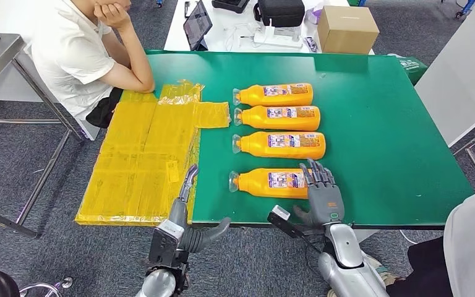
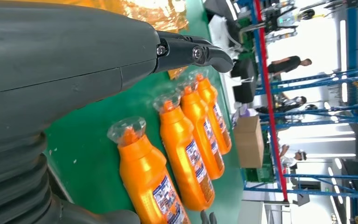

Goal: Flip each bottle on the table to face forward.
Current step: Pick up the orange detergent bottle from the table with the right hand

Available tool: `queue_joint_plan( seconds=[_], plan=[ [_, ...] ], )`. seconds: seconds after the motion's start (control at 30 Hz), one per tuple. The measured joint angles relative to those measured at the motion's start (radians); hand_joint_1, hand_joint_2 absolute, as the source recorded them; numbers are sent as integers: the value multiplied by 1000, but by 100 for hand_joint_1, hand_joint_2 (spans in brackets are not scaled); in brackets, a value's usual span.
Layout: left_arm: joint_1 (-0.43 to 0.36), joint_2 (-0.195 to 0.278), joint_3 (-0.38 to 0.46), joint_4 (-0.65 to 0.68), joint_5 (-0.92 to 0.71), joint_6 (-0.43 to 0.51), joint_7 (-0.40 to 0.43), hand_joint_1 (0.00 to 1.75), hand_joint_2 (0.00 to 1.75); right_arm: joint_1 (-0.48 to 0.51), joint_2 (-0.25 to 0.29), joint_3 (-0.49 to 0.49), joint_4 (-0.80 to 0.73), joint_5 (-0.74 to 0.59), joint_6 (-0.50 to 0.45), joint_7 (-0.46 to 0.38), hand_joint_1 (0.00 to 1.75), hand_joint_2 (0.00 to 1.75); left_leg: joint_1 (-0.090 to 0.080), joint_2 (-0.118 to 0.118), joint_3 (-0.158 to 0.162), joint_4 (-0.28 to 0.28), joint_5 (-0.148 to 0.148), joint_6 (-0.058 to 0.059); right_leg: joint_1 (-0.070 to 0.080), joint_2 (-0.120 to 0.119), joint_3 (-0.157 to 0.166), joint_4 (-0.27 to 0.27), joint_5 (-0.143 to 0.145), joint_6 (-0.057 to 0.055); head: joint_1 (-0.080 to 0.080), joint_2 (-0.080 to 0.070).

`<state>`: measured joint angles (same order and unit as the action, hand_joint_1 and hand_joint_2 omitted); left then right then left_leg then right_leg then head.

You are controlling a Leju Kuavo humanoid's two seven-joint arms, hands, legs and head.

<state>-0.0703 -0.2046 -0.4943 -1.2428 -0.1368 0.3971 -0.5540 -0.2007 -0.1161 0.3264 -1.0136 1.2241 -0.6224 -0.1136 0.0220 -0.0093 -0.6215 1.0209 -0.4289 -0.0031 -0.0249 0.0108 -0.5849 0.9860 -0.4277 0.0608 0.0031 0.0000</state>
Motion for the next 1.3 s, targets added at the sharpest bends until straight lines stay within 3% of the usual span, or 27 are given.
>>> queue_joint_plan(
  seconds=[0.43,0.8,1.23,1.27,1.3],
  plan=[
    [-1,-1,-12,0,22,-35,104,0,175,-34,-9,-9,50,-22,135,51,0,175,0,0,1,0,0,0,0,0,1,0,0,0,0,0],
    [0,-1,-11,0,42,-42,134,0,175,-86,-9,-9,134,11,143,97,0,175,0,0,9,0,0,0,0,0,9,-1,0,0,0,0],
    [5,-2,-13,-10,125,-127,192,0,175,-146,-16,-3,208,88,161,148,0,175,0,0,13,0,0,0,0,0,12,-1,0,0,0,0],
    [5,-2,-14,-11,125,-127,192,0,175,-149,-16,-3,211,88,162,148,14,175,0,0,13,0,0,0,0,0,12,-1,0,0,0,0],
    [5,-2,-14,-12,126,-127,192,0,175,-150,-16,-3,213,88,163,148,55,175,0,0,13,0,0,0,0,0,12,-1,0,0,0,0]
  ],
)
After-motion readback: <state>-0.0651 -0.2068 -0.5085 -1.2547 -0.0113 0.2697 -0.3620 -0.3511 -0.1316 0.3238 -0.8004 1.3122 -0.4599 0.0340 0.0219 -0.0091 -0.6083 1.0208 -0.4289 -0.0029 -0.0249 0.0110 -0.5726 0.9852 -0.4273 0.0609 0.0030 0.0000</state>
